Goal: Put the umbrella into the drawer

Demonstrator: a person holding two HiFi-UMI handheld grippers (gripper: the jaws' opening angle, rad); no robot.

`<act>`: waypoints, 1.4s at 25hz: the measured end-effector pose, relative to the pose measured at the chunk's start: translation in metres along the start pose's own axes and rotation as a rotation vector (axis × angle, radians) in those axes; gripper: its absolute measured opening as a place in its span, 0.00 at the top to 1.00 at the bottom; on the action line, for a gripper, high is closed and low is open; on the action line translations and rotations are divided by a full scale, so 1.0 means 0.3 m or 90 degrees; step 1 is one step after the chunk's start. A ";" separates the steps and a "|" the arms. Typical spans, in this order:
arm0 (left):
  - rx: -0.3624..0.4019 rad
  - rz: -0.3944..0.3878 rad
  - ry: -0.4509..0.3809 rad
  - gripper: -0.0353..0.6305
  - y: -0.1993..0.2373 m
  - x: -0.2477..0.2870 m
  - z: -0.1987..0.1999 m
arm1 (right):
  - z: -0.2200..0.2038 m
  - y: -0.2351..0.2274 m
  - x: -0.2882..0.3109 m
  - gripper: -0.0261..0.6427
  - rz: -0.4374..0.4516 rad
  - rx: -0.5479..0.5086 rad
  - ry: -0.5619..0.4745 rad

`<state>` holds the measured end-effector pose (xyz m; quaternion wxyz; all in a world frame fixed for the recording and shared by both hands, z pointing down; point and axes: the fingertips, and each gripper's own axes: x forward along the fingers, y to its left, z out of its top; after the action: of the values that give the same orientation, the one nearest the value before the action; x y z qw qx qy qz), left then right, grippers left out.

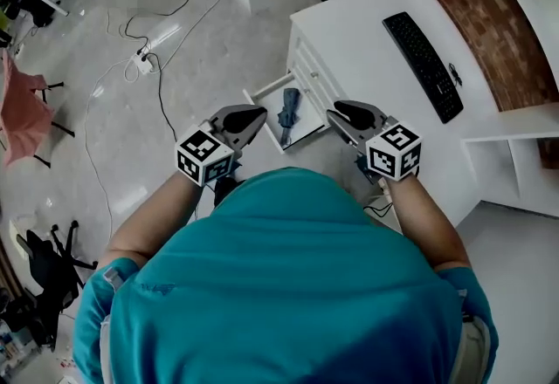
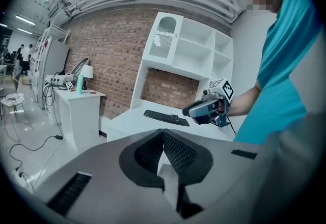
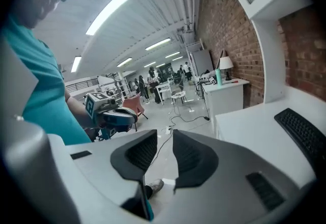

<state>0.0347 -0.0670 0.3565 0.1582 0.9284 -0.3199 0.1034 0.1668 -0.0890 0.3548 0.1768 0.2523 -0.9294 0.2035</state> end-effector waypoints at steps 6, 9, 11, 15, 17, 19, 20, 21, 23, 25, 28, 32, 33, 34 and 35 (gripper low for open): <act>-0.022 0.014 -0.034 0.92 0.008 -0.033 0.083 | 0.105 0.033 -0.085 0.92 -0.005 -0.055 -0.084; -0.008 0.018 -0.051 0.92 0.011 -0.045 0.131 | 0.134 0.041 -0.099 0.93 -0.001 -0.072 -0.102; -0.011 0.019 -0.061 0.92 0.009 -0.052 0.149 | 0.131 0.042 -0.097 0.93 0.001 -0.077 -0.101; -0.012 0.019 -0.065 0.93 0.010 -0.037 0.161 | 0.131 0.024 -0.084 0.93 0.005 -0.069 -0.106; -0.013 0.018 -0.063 0.93 0.009 -0.032 0.156 | 0.132 0.024 -0.080 0.93 0.007 -0.066 -0.110; -0.012 0.018 -0.061 0.93 0.008 -0.028 0.155 | 0.137 0.023 -0.078 0.93 0.008 -0.066 -0.114; -0.011 0.018 -0.061 0.92 0.009 -0.027 0.157 | 0.140 0.021 -0.077 0.93 0.009 -0.065 -0.115; -0.010 0.019 -0.061 0.92 0.010 -0.027 0.159 | 0.143 0.020 -0.077 0.93 0.010 -0.065 -0.115; -0.008 0.021 -0.062 0.93 0.012 -0.028 0.162 | 0.144 0.020 -0.075 0.93 0.012 -0.066 -0.115; -0.010 0.022 -0.064 0.93 0.014 -0.028 0.163 | 0.141 0.019 -0.074 0.93 0.013 -0.065 -0.115; -0.010 0.023 -0.064 0.92 0.018 -0.026 0.160 | 0.140 0.014 -0.070 0.93 0.016 -0.067 -0.111; -0.015 0.025 -0.066 0.93 0.019 -0.031 0.160 | 0.149 0.014 -0.068 0.93 0.018 -0.070 -0.109; -0.018 0.026 -0.065 0.92 0.019 -0.033 0.159 | 0.152 0.015 -0.068 0.93 0.018 -0.071 -0.110; -0.019 0.026 -0.064 0.92 0.019 -0.033 0.156 | 0.154 0.014 -0.068 0.93 0.018 -0.071 -0.110; -0.019 0.026 -0.063 0.92 0.019 -0.034 0.154 | 0.155 0.014 -0.067 0.93 0.017 -0.072 -0.109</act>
<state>0.0275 -0.0821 0.3118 0.1539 0.9232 -0.3476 0.0554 0.1703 -0.0994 0.3050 0.1077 0.2460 -0.9544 0.1303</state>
